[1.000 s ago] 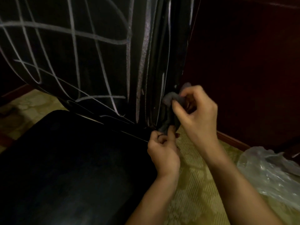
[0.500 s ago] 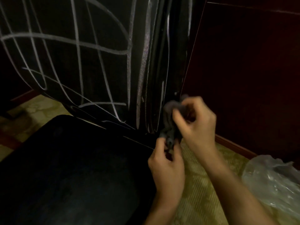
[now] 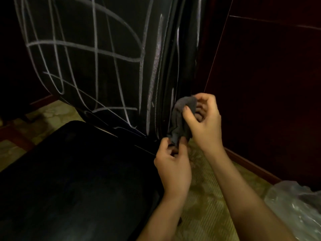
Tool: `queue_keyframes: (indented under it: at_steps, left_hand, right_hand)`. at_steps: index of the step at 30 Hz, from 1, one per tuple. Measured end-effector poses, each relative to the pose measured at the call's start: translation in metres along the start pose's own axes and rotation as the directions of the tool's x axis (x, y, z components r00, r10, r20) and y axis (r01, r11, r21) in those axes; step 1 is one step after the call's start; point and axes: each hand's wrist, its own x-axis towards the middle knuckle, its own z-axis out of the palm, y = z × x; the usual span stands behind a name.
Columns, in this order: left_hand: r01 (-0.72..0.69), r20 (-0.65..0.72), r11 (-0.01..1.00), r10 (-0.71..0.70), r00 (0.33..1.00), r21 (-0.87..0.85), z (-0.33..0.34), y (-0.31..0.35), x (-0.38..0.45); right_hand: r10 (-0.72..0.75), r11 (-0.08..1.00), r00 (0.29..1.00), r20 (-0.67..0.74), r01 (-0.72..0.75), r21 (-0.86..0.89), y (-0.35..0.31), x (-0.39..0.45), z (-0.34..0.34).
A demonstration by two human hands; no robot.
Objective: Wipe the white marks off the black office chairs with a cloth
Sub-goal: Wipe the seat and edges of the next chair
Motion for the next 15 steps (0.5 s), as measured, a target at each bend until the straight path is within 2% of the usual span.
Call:
queue_keyframes:
  at_steps: [4,8,15]
  left_hand:
    - [0.142,-0.043,0.984,-0.147,0.988,-0.108,0.004,-0.005,-0.001]
    - [0.292,-0.059,0.914,-0.321,0.945,-0.282,0.005,-0.008,-0.012]
    - [0.401,0.060,0.825,-0.413,0.909,-0.398,-0.006,-0.016,-0.038]
  right_hand:
    - [-0.019,1.000,1.000,-0.020,0.019,-0.014,-0.002,-0.002,0.000]
    - [-0.023,0.999,0.999,-0.024,0.022,-0.049,-0.008,-0.018,-0.006]
    - [-0.027,1.000,0.990,-0.141,0.026,-0.015,-0.032,-0.065,-0.015]
